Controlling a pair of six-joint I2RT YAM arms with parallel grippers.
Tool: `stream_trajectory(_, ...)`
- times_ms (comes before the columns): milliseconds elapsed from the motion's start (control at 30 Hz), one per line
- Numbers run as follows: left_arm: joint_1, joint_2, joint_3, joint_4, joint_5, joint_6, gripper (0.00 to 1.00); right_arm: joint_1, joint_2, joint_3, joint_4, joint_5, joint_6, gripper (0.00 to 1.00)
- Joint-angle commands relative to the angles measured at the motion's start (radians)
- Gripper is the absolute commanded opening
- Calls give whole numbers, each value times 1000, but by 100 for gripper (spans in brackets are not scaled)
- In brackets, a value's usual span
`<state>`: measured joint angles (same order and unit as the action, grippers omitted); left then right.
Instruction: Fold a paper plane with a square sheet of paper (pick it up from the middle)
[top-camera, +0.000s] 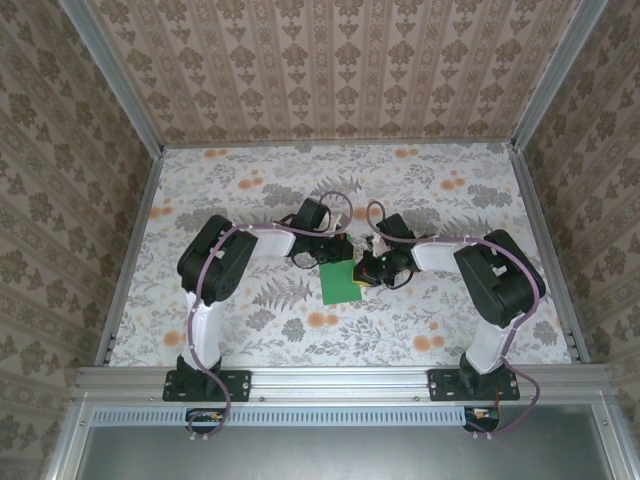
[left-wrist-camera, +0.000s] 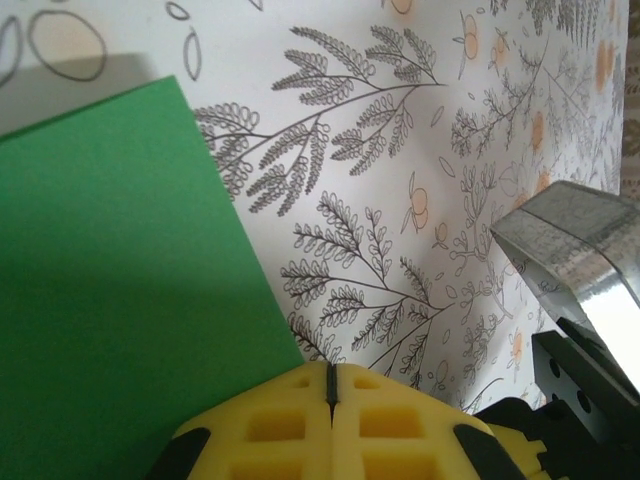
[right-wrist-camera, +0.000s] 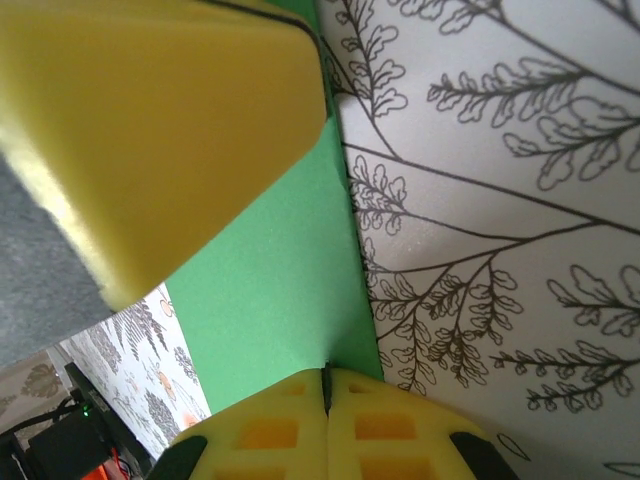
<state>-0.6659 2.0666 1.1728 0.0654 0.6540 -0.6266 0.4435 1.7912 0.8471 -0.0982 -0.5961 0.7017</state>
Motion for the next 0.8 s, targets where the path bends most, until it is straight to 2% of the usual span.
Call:
stream_trajectory(0,-1,-15,32,-91,-47,94,0,-3,51,-44,-62,32,-43,0)
stream_trajectory(267,4,28,71,-122,-71,99,0,-6,44,-65,-66,24,-46,0)
stream_trajectory(767,75,108,209,-224,-91,133,0,-6,28,-145,-94,-1,-82,0)
